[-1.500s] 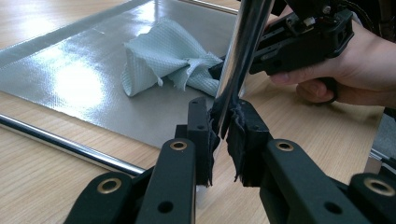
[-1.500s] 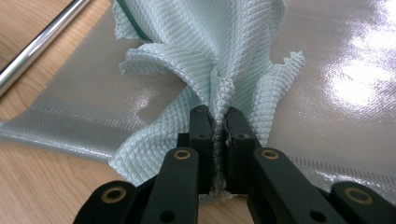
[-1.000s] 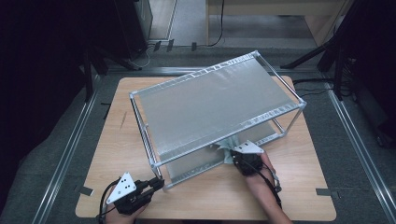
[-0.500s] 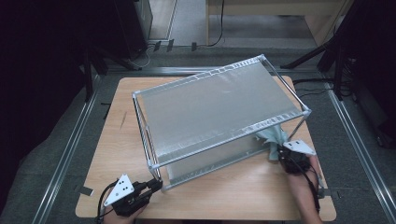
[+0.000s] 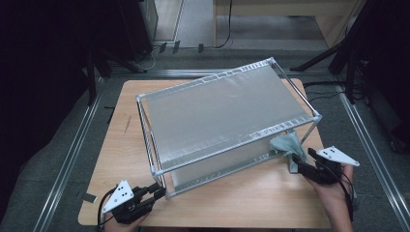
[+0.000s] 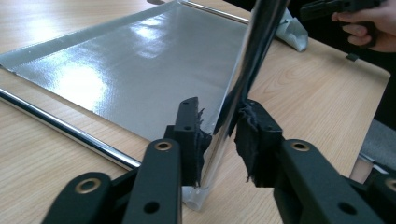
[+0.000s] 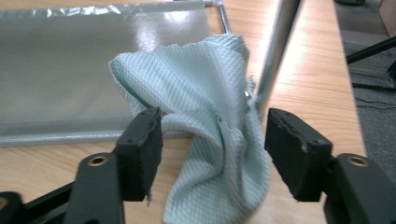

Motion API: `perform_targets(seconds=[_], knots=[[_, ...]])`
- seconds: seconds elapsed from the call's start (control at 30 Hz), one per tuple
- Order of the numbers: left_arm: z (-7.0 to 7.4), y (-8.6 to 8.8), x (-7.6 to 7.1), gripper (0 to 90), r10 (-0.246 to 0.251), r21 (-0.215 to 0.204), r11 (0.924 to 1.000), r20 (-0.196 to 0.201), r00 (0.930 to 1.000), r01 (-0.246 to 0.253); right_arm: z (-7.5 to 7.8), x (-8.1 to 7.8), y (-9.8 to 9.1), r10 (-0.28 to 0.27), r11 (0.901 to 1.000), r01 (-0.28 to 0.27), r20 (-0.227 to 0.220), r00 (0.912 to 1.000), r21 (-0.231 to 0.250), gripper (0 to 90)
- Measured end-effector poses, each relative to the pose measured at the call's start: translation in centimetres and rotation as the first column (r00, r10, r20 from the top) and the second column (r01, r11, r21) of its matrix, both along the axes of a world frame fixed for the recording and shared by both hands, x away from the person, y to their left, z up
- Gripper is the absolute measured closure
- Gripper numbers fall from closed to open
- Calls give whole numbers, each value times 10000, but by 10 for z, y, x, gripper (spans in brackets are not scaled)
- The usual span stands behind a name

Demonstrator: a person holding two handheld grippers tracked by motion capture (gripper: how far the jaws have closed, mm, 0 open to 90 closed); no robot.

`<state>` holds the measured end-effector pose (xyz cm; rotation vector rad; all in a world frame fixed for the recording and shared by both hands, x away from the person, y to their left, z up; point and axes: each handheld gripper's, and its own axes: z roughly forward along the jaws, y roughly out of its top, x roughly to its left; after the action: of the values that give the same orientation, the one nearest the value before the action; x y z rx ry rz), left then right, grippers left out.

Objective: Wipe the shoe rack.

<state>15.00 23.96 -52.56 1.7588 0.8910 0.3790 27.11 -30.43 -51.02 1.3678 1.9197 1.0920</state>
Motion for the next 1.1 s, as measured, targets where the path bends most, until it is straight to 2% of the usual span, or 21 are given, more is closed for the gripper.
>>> perform_targets(seconds=[0.07, 0.13, 0.17, 0.27, 0.37, 0.5, 0.7, 0.8, 0.97, 1.1], knots=[[0, -2, 0, 736, -26, 59, 10000, 8, 10000, 26, -7, 9, 6, -243, 9984, 235, -165, 9996, -508, 361], [0, -5, 0, 770, -20, 186, 9998, 41, 10000, 20, -15, 19, 9, -628, 9965, 607, -347, 9974, -573, 393], [0, -5, 0, 775, 4, 212, 9998, 42, 10000, -5, -19, 23, 9, -991, 9937, 970, -363, 9944, -568, 439], [0, -6, 0, 788, 73, 242, 9997, 60, 10000, -75, -26, 30, 9, -1437, 9896, 1436, -320, 9891, -49, 613], [0, -6, 0, 791, 78, 259, 9996, 90, 9999, -80, -30, 34, 14, -1492, 9885, 1482, -358, 9882, -285, 741], [0, -6, 0, 791, 83, 252, 9996, 76, 9999, -85, -31, 32, 25, -1320, 9901, 1290, -530, 9898, -561, 768], [1, -7, 0, 789, 142, 232, 9996, -1, 9999, -142, -32, 21, 49, -858, 9954, 831, -578, 9946, -469, 772], [1, -7, 0, 788, 145, 214, 9997, -35, 9999, -144, -33, 15, 62, -722, 9972, 705, -710, 9949, -259, 766], [1, -7, -1, 786, 153, 184, 9997, -88, 9998, -152, -32, 5, 87, -166, 9998, 154, -912, 9957, -133, 761], [1, -10, -1, 784, 107, 148, 9998, -111, 9999, -105, -30, -5, 114, 362, 9990, -389, -1037, 9939, -241, 759]])
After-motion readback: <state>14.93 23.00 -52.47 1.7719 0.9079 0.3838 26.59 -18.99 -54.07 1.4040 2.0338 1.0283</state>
